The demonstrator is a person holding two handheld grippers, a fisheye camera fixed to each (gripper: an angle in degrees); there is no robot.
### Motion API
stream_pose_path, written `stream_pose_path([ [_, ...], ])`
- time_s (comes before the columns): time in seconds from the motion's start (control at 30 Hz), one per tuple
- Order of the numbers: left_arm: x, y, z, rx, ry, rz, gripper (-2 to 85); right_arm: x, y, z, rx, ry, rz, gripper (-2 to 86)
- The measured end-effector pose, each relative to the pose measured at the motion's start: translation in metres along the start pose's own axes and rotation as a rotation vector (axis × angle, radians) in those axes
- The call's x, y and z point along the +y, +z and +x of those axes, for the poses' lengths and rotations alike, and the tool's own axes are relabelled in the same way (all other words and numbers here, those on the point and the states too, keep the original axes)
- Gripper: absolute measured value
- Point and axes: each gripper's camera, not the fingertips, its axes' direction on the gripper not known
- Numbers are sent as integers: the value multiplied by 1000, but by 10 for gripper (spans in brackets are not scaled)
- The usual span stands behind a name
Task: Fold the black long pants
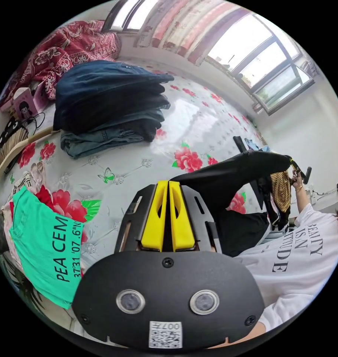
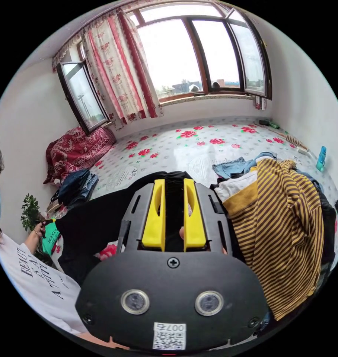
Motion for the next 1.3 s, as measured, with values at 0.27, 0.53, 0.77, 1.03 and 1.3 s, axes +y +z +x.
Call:
stream_pose_path([
  [0.27,66,-8,-24,111,-120,19,-9,110,25,37,-37,227,-280,58],
  [0.53,67,-40,-10,163,-139,135,-9,98,-22,20,-127,182,-94,50],
  [0.77,150,-96,31,75,78,119,-10,167,-104,31,-65,-64,-132,41],
  [1.03,255,30,33,-73,-55,-296,-10,325,10,68,117,99,-691,15],
  [1.3,201,15,59,-79,9,-223,-10,226,-41,62,70,-20,-395,8],
])
